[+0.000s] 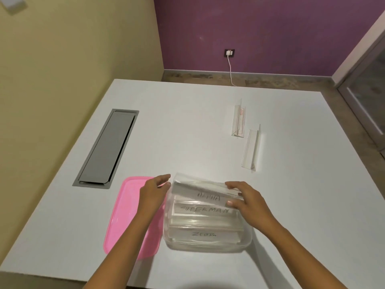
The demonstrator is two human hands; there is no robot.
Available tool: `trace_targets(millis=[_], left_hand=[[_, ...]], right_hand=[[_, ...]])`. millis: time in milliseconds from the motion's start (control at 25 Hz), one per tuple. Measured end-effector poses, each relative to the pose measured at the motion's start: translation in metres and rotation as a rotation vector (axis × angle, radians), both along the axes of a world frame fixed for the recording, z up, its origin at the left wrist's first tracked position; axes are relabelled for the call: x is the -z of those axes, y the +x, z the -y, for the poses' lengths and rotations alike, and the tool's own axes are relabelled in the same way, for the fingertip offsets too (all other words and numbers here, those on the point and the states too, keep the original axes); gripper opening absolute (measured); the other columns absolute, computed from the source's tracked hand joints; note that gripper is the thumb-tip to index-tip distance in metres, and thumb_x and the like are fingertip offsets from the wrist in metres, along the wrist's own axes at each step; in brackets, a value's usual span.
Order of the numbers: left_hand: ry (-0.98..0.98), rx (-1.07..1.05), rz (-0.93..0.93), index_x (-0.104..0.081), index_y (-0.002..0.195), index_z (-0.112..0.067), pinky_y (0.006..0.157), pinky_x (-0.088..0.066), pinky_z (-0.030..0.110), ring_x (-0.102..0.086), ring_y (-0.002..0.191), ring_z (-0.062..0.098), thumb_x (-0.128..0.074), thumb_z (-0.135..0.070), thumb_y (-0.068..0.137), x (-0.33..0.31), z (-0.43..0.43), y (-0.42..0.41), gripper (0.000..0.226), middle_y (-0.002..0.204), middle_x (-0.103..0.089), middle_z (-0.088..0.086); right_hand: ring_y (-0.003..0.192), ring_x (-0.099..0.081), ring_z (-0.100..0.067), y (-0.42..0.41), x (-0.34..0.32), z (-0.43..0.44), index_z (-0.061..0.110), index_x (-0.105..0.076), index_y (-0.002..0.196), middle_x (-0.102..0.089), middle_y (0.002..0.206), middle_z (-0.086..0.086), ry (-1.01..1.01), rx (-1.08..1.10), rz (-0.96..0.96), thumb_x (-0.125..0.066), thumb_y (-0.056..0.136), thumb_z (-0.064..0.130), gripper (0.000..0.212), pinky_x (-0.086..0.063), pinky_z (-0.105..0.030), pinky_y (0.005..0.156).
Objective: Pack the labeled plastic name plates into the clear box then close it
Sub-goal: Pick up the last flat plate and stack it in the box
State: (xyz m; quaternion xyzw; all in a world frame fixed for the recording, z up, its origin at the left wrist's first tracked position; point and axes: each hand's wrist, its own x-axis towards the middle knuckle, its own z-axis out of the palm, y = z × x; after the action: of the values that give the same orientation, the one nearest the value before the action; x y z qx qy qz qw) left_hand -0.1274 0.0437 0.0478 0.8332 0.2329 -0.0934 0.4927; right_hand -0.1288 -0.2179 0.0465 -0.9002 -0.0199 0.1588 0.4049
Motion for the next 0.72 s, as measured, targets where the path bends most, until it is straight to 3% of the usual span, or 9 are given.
trace_targets(millis=[120, 280, 560, 720], left_hand=[[-0.068, 0.025, -0.067, -0.058, 0.127, -0.017, 0.108, -0.040, 0.038, -0.057, 0.119, 0.017, -0.061, -0.011, 0.087, 0.018, -0.003, -0.011, 0.040, 0.127, -0.063, 0.001], [-0.094, 0.015, -0.083, -0.058, 0.126, -0.024, 0.104, -0.044, 0.044, -0.058, 0.117, 0.016, -0.062, -0.007, 0.085, 0.027, -0.004, -0.014, 0.045, 0.128, -0.063, 0.000], [-0.144, 0.006, -0.063, -0.061, 0.122, -0.029, 0.104, -0.045, 0.045, -0.059, 0.115, 0.013, -0.064, -0.008, 0.084, 0.037, -0.010, -0.017, 0.044, 0.126, -0.064, -0.006], [-0.142, -0.004, -0.042, -0.060, 0.123, -0.028, 0.104, -0.045, 0.044, -0.059, 0.115, 0.013, -0.063, -0.008, 0.084, 0.038, -0.008, -0.017, 0.044, 0.127, -0.063, -0.006]], right_hand=[[0.118, -0.049, -0.013, -0.010, 0.015, -0.003, 0.018, -0.052, 0.127, -0.054, 0.126, 0.005, -0.118, -0.144, 0.114, -0.063, 0.086, 0.012, 0.043, -0.042, -0.026, 0.098], [0.118, -0.047, -0.015, -0.007, 0.041, -0.011, 0.017, -0.048, 0.131, -0.052, 0.128, 0.003, -0.215, -0.194, 0.085, -0.058, 0.090, 0.014, 0.043, -0.043, -0.031, 0.096], [0.111, -0.052, -0.024, 0.005, 0.064, -0.022, 0.013, -0.048, 0.132, -0.053, 0.128, -0.003, -0.412, -0.307, 0.107, -0.051, 0.091, 0.010, 0.040, -0.043, -0.035, 0.088], [0.109, -0.053, -0.028, 0.004, 0.070, -0.024, 0.011, -0.050, 0.126, -0.055, 0.124, -0.006, -0.577, -0.371, 0.140, -0.047, 0.091, 0.011, 0.035, -0.037, -0.038, 0.093]])
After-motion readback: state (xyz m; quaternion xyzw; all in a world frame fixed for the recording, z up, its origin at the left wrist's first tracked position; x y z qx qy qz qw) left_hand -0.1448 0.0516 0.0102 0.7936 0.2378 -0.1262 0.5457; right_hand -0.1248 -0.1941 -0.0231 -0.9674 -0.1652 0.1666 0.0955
